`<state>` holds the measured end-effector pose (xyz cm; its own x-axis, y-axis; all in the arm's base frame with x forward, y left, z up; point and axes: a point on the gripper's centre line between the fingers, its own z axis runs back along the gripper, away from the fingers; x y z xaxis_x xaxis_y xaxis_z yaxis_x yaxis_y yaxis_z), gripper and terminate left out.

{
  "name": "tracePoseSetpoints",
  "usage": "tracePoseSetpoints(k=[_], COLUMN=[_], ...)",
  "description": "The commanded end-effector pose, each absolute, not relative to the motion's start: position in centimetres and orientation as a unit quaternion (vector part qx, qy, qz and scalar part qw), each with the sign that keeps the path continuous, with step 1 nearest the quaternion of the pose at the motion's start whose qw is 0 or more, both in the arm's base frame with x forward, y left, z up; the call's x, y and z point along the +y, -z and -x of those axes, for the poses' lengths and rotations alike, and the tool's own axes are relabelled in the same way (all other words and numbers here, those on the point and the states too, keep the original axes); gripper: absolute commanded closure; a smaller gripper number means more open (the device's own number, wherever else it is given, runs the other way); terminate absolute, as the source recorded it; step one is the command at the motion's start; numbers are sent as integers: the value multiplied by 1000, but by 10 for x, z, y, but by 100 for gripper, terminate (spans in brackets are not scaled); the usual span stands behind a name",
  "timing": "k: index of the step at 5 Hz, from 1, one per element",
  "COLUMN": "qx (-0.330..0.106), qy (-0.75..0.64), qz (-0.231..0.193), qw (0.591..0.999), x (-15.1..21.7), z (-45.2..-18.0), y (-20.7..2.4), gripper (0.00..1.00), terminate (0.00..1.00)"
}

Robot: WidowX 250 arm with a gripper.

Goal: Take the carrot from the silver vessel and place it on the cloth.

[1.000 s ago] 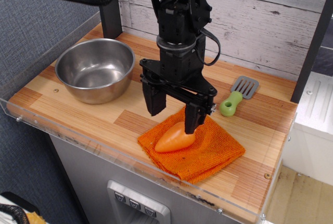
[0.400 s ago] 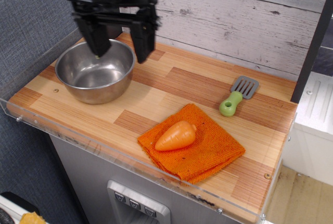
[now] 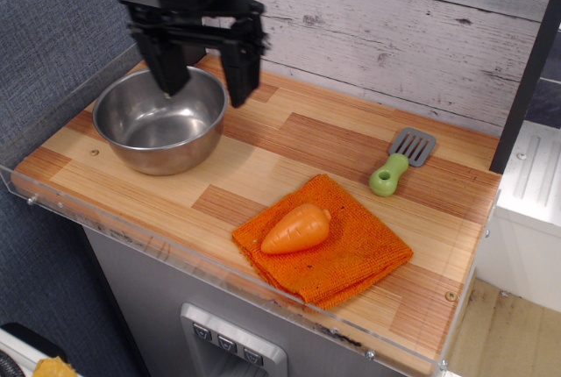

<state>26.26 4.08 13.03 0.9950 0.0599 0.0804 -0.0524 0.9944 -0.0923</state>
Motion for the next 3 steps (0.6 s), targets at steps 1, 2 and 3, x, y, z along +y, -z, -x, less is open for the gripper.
tracePoseSetpoints(k=[1, 2, 3], qx=[-71, -71, -71], qy=[7, 7, 7], qz=[4, 4, 4], qw=[997, 997, 997], x=[40, 40, 40], z=[-253, -253, -253], y=[-137, -137, -137], gripper=[0, 0, 0], terminate=[0, 0, 100])
